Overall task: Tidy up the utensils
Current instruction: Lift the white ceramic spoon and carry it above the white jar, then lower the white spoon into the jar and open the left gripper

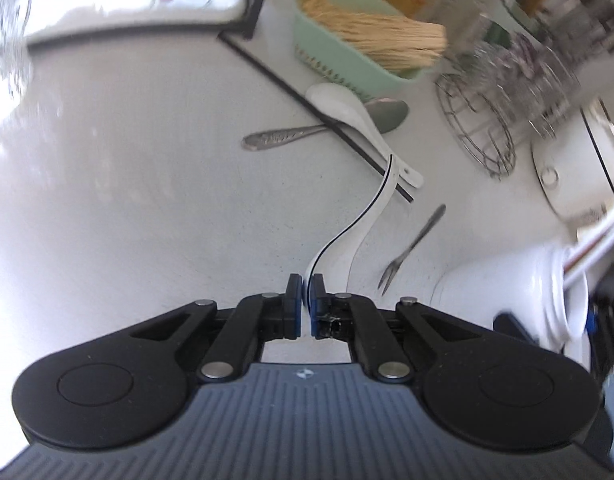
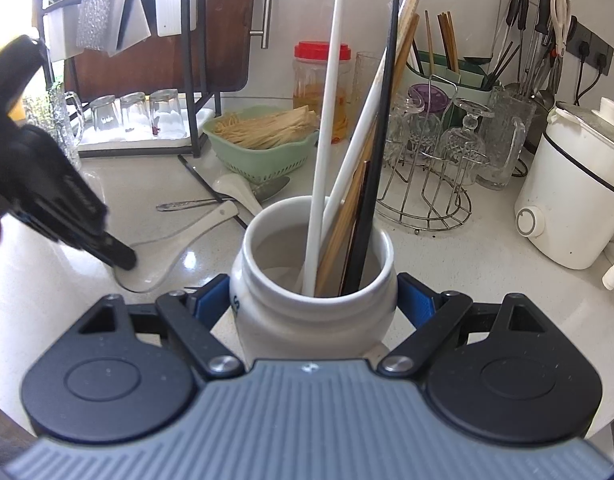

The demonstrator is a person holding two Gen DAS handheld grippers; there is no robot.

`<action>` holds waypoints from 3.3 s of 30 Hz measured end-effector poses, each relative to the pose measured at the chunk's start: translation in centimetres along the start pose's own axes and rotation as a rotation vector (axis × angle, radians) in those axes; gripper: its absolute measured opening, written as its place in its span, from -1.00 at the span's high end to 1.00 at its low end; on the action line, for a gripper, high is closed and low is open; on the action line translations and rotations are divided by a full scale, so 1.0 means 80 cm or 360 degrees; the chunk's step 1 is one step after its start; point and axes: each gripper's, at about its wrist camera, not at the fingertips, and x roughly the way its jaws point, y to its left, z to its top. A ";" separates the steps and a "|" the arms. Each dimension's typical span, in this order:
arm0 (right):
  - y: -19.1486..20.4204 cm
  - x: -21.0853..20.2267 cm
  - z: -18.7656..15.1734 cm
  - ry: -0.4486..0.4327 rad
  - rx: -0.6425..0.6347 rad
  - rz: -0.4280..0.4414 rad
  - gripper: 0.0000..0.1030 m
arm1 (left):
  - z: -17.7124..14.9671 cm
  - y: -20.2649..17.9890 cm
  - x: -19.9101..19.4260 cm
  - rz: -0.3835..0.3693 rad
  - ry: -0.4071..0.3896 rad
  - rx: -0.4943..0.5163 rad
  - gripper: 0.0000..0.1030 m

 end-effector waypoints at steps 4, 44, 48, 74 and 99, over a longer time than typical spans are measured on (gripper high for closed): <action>0.000 -0.001 -0.002 -0.0017 -0.0001 0.0001 -0.75 | 0.001 -0.011 -0.029 0.0033 0.0002 0.0195 0.91; -0.001 -0.002 -0.007 -0.0070 -0.0007 0.0021 -0.75 | 0.048 -0.187 -0.139 0.0283 0.0417 0.1508 0.91; -0.001 -0.002 -0.007 -0.0073 -0.0007 0.0023 -0.75 | 0.054 -0.211 -0.140 0.0284 0.0482 0.1558 0.91; -0.009 0.001 -0.007 -0.0085 -0.0090 0.0140 -0.75 | 0.083 -0.318 -0.049 0.0432 0.0966 0.1608 0.91; -0.012 0.004 -0.002 -0.0064 -0.0113 0.0174 -0.75 | 0.078 -0.357 0.000 0.0352 0.0848 0.1485 0.87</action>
